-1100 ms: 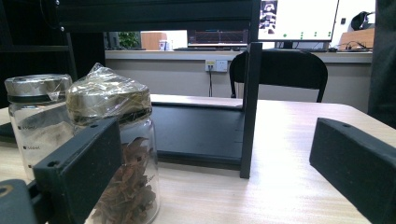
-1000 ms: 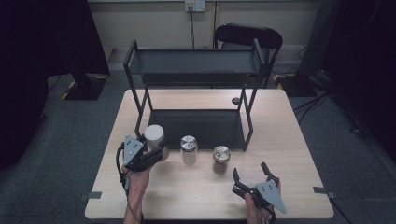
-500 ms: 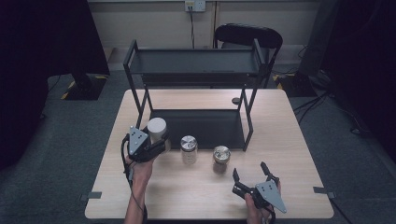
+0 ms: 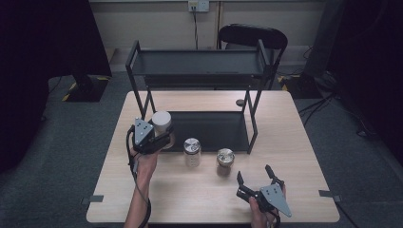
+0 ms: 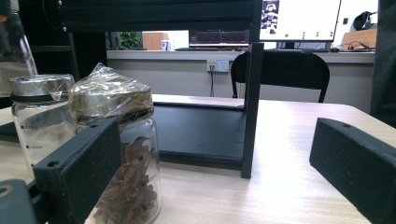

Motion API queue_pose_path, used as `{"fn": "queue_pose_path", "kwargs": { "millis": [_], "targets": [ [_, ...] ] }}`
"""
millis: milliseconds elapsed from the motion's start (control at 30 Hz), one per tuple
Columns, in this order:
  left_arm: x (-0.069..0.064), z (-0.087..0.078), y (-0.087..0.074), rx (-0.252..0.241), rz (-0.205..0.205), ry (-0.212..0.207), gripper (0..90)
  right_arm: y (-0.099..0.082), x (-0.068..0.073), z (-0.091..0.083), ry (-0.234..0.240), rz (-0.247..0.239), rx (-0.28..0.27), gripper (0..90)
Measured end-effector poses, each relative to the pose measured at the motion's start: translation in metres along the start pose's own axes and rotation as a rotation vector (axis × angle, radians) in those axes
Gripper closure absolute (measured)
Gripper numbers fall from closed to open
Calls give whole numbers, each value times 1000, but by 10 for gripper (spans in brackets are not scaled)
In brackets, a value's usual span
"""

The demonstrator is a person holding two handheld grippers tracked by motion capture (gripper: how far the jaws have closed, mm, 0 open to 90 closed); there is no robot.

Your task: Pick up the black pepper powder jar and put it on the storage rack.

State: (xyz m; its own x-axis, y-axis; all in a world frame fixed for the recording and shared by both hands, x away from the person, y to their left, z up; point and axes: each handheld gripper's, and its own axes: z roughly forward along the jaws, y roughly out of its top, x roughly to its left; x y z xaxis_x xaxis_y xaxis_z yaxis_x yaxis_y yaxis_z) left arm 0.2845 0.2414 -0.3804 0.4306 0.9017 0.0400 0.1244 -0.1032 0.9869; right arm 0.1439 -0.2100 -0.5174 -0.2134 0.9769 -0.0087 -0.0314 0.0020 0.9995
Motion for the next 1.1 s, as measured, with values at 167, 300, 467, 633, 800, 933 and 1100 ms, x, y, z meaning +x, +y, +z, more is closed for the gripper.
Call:
{"fn": "queue_pose_path", "kwargs": {
  "millis": [167,300,467,633,800,933,1100],
  "targets": [
    [3,10,0,12,-14,1,340,0,0,0,0,0,0,15],
    [5,17,-2,16,-27,-2,340,0,0,0,0,0,1,15],
    [5,24,-6,30,-31,-3,340,0,0,0,0,0,0,15],
    [3,30,-7,51,-31,5,340,0,0,0,0,0,0,15],
    [0,35,-12,56,-34,13,340,0,0,0,0,0,0,15],
    [-2,39,-15,74,-28,18,340,0,0,0,0,0,0,14],
    [-1,43,-19,99,-39,18,340,0,0,0,0,0,0,15]
  ]
}}
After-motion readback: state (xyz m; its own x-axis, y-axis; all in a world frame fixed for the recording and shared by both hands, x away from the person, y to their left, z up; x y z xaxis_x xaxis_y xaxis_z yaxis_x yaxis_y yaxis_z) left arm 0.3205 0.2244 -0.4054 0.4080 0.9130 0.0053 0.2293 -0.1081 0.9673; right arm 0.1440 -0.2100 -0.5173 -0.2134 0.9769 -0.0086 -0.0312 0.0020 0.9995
